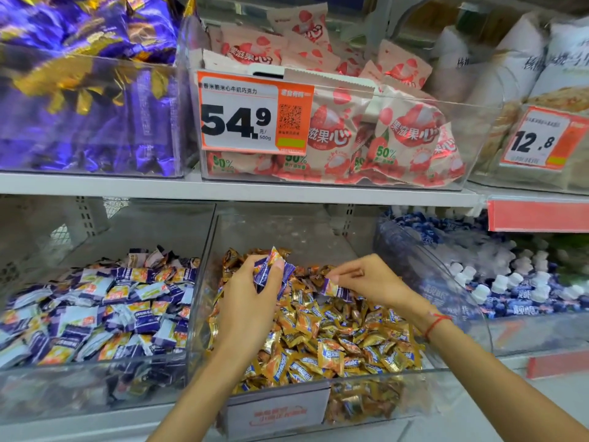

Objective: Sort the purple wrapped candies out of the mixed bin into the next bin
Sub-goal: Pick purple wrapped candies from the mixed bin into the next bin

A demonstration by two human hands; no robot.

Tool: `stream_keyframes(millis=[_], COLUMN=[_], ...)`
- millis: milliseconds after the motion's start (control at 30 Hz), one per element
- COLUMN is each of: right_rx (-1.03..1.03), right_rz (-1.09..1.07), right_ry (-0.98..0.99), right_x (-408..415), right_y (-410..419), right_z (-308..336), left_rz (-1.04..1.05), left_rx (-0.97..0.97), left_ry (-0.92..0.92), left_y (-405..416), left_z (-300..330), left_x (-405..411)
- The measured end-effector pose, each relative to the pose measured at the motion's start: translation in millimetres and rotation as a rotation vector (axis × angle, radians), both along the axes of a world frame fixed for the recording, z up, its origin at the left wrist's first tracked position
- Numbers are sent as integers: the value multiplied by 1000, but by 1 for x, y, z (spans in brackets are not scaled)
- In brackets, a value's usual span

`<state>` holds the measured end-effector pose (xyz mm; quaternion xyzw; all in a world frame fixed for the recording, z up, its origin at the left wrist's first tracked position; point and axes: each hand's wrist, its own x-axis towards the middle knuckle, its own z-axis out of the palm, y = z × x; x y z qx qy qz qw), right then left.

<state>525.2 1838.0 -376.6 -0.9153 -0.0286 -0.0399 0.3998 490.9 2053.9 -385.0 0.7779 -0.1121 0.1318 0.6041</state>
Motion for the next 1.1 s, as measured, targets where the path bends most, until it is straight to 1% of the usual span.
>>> stream_keyframes(millis=[67,133,200,267,400,467,500,533,600,633,700,767,800,833,900,1033,1100], right_rx=[329,575,771,873,826,757,680,559,215,27,-297,-531,-626,-698,-776,-771,-753], right_rz=[-12,-40,-79,-79,-23,-52,-89,-131,-172,-143,-13,151,217,263,276,208,236], right_ry=[85,121,110,112,100,57,20,-22,-79,-62,32,130,148,137,101,131,168], right_x=[-12,-20,-24,-28,-32,-31,-27,-22,-5,5,22,37,45,51,63,71,64], right_y=[8,23,41,59,73,67,60,51,30,21,12,15,19,22,29,32,27], right_z=[10,16,20,22,25,30,31,31,28,24,12,-2,-9,-17,-31,-31,-25], left_rz=[-60,-137,-186,-213,-164,-126,-108,-93,-67,-56,-40,-30,-25,-21,-15,-5,0], left_rx=[-8,0,15,-49,-157,-155,-152,-152,-149,-137,-89,-45,-39,-37,-24,-13,-6], left_ry=[50,96,78,33,-33,-50,-50,-47,-51,-58,-75,-75,-73,-73,-69,-33,-26], left_y=[-1,-2,-3,-5,-5,-4,-4,-3,-3,-2,-1,-1,0,0,-1,-4,-3], left_z=[1,2,4,7,7,6,5,5,3,3,2,0,0,-1,0,3,3], left_x=[0,-1,-5,-8,-8,-7,-6,-6,-5,-4,-4,-5,-5,-4,-4,-8,-7])
